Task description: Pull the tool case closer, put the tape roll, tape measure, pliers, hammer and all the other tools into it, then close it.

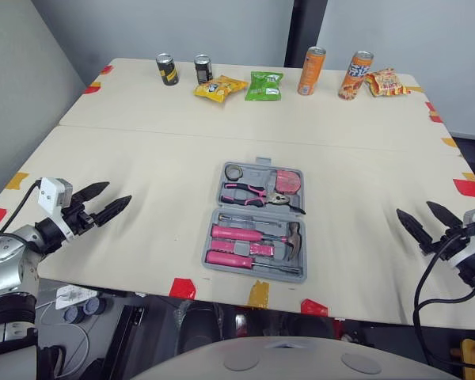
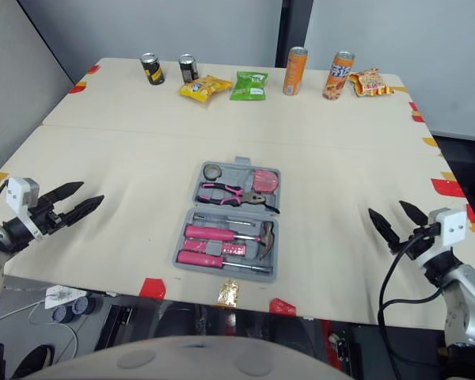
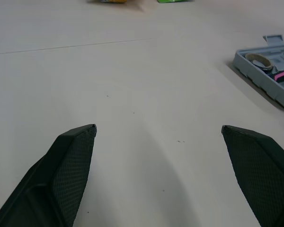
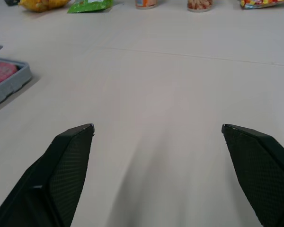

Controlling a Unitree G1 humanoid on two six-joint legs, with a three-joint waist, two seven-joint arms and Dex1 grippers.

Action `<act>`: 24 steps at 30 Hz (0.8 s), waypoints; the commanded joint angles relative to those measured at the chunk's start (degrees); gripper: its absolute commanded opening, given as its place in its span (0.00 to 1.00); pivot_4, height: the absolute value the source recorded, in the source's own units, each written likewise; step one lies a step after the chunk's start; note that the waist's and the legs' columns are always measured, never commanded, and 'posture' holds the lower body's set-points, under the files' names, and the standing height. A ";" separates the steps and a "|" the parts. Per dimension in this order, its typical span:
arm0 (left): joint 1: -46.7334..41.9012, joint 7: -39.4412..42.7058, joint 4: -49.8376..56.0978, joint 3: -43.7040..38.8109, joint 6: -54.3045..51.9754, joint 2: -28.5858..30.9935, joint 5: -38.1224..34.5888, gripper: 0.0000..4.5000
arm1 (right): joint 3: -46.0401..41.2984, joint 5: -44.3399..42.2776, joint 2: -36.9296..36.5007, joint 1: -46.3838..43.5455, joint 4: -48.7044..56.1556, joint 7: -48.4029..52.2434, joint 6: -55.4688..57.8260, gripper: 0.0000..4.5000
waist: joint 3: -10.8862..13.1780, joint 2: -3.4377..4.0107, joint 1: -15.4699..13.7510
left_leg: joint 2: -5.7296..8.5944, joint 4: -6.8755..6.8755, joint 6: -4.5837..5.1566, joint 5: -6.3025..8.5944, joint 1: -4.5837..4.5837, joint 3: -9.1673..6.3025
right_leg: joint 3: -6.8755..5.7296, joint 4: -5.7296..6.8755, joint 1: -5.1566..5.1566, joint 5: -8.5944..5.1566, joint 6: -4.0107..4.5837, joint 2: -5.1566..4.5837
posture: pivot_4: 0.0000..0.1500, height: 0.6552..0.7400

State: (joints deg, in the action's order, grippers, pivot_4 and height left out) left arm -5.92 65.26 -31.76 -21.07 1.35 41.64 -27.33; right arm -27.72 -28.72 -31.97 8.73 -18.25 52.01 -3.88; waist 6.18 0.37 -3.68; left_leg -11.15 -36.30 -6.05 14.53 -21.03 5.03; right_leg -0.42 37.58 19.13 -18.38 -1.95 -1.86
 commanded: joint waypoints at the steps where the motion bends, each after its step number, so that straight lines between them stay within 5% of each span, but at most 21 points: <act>1: -1.06 1.88 0.44 1.15 1.88 0.43 1.41 1.00 | 2.12 0.94 -0.75 -0.10 2.10 1.81 -0.27 0.99 | 0.00 0.00 -0.06 | -0.01 0.00 0.00 0.00 0.00 0.00 | -0.01 0.00 0.00 0.00 0.00 0.00 | 1.00 1.00; 10: -7.57 8.58 -3.96 9.46 7.81 -1.63 7.16 1.00 | 14.78 8.23 -2.97 -2.08 9.54 5.91 0.22 0.99 | 0.00 0.01 -0.31 | -0.01 -0.05 0.01 -0.01 -0.02 -0.04 | -0.05 0.05 0.01 -0.01 0.01 0.00 | 1.00 1.00; 24: -23.83 17.04 -18.23 23.67 16.52 -10.01 17.73 0.00 | 32.22 18.33 -4.11 -16.87 5.12 11.88 2.14 0.01 | 0.00 0.01 -0.77 | 0.00 -0.19 0.01 -0.02 -0.07 -0.04 | -0.05 0.47 0.04 -0.03 0.05 -0.01 | 1.00 1.00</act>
State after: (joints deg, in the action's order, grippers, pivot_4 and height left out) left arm -28.76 81.28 -48.90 1.99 16.04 31.29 -10.71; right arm 4.36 -10.91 -35.64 -7.87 -12.73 63.20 -1.10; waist 6.19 0.37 -4.45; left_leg -11.15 -36.50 -6.05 14.52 -21.11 4.99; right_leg -0.48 38.05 19.17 -18.42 -1.89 -1.87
